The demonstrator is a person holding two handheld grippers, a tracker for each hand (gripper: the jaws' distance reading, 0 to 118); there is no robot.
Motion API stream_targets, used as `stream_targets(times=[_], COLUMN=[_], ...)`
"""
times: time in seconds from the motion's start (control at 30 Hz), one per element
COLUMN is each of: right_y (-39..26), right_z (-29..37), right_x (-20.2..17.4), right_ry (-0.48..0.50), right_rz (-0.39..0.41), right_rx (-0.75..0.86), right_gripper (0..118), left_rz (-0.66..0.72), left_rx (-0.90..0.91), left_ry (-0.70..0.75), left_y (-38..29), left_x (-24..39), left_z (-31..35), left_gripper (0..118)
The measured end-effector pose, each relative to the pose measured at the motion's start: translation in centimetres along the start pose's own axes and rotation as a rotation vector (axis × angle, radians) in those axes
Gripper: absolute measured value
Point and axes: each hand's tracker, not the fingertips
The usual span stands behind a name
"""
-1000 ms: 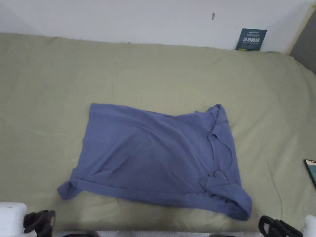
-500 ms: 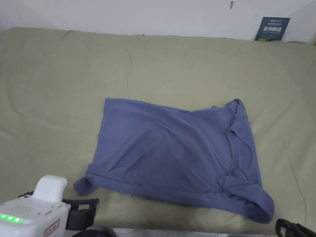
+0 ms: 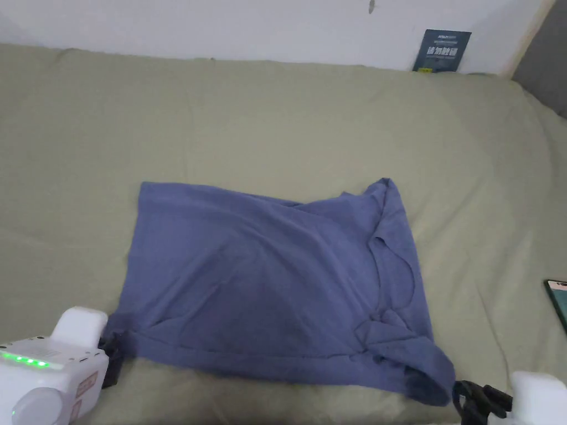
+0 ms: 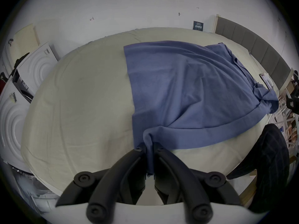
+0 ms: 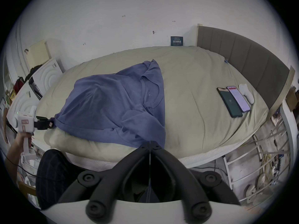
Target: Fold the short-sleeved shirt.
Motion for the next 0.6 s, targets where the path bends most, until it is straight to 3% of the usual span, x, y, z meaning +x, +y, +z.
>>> stream_targets(times=[0.03, 0.07, 0.2, 0.37, 0.4, 0.43, 0.47, 0.5, 0.6], right_y=[0.1, 0.3, 1.0, 1.7, 1.7, 1.8, 1.6, 1.8, 3.1], right_z=[-0.4, -0.9, -3.5, -7.1, -7.7, -8.2, -8.8, -8.9, -7.8], right_x=[0.0, 0.0, 0.2, 1.3, 1.7, 2.1, 2.4, 3.3, 5.6], right_ry=[-0.008, -0.008, -0.022, 0.004, 0.061, 0.072, 0.061, 0.020, 0.149], right_rz=[0.012, 0.030, 0.081, 0.074, 0.063, 0.039, 0.005, -0.046, -0.214], right_rx=[0.005, -0.002, -0.031, -0.151, -0.190, -0.208, -0.227, -0.212, -0.222], right_gripper=[83, 116, 118, 118, 105, 65, 2, 3, 3], left_rz=[-0.015, -0.028, -0.042, -0.009, 0.001, 0.001, -0.005, -0.006, 0.017], left_rx=[-0.002, 0.006, 0.013, 0.015, 0.011, 0.007, 0.003, 0.000, -0.003], left_ry=[0.005, 0.016, 0.023, 0.016, 0.008, 0.006, 0.007, 0.007, -0.017], left_y=[0.0, -0.2, -0.4, -0.4, -0.4, -0.3, -0.3, -0.2, 0.1], left_x=[0.3, 0.7, 0.8, 0.1, 0.1, 0.1, 0.1, 0.0, -0.4], left_z=[0.2, 0.5, 1.6, 2.2, 2.1, 2.0, 1.8, 1.8, 2.0], left_gripper=[5, 5, 5, 5, 5, 5, 5, 5, 4])
